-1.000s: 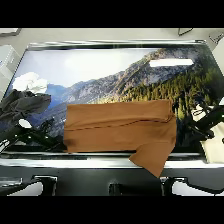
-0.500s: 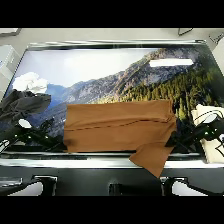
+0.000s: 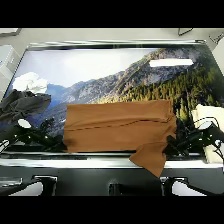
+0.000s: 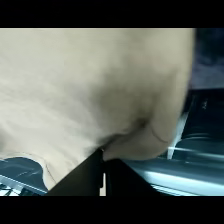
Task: Fold the clothes and pants, and hang the long-sleeved shirts on hangers.
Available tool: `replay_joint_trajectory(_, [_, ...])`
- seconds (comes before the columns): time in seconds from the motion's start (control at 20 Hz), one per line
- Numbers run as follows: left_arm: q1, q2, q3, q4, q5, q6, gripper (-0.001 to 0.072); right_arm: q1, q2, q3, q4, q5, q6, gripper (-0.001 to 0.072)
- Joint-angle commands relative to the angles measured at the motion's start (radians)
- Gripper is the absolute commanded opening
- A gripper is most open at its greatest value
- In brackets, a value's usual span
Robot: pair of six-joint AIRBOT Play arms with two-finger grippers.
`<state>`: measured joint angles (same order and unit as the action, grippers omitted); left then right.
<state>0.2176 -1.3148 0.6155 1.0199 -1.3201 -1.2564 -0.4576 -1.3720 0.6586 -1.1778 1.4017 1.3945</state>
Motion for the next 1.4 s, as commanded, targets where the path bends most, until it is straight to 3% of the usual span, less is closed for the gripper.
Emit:
replay_joint_trajectory(0.0, [0.002,0.021,0.021,0.0,-0.008,0.0,0.003,0.0,0.037,0.026,-0.003,0.023,-0.049,0.0035])
replay_joint_trajectory(0.15, [0.002,0.039,0.128,0.0,-0.043,-0.001,0.0029,0.001,0.064,0.176,0.043,0.071,0.01,0.0034])
replay_joint_trajectory(0.3, [-0.003,0.006,0.287,-0.001,-0.021,-0.058,0.0029,0.092,0.034,0.398,0.082,0.03,0.041,0.0033])
replay_joint_trajectory(0.55, [-0.009,-0.2,0.585,-0.004,-0.03,-0.106,0.0029,0.234,-0.232,0.79,0.016,-0.032,0.16,0.0035])
replay_joint_trajectory(0.7, [-0.01,-0.373,0.761,-0.088,-0.074,-0.125,0.003,0.263,-0.374,0.953,0.044,-0.059,0.166,0.0036])
replay_joint_trajectory(0.95, [-0.019,-0.587,0.92,-0.163,-0.111,-0.152,0.003,0.268,-0.503,1.011,0.101,-0.172,0.233,0.0037])
replay_joint_trajectory(1.2, [-0.012,-0.644,0.921,-0.08,-0.185,-0.18,0.0043,0.268,-0.534,1.011,0.103,-0.169,0.233,0.0038])
replay_joint_trajectory(1.25, [-0.009,-0.637,0.923,-0.081,-0.193,-0.18,0.0158,0.267,-0.53,1.011,0.114,-0.172,0.233,0.0038])
replay_joint_trajectory(1.3, [-0.003,-0.629,0.929,-0.081,-0.21,-0.181,0.0389,0.267,-0.524,1.021,0.12,-0.163,0.233,0.0072])
replay_joint_trajectory(1.35, [0.008,-0.618,0.943,-0.081,-0.238,-0.18,0.0589,0.265,-0.52,1.05,0.114,-0.127,0.231,0.0224])
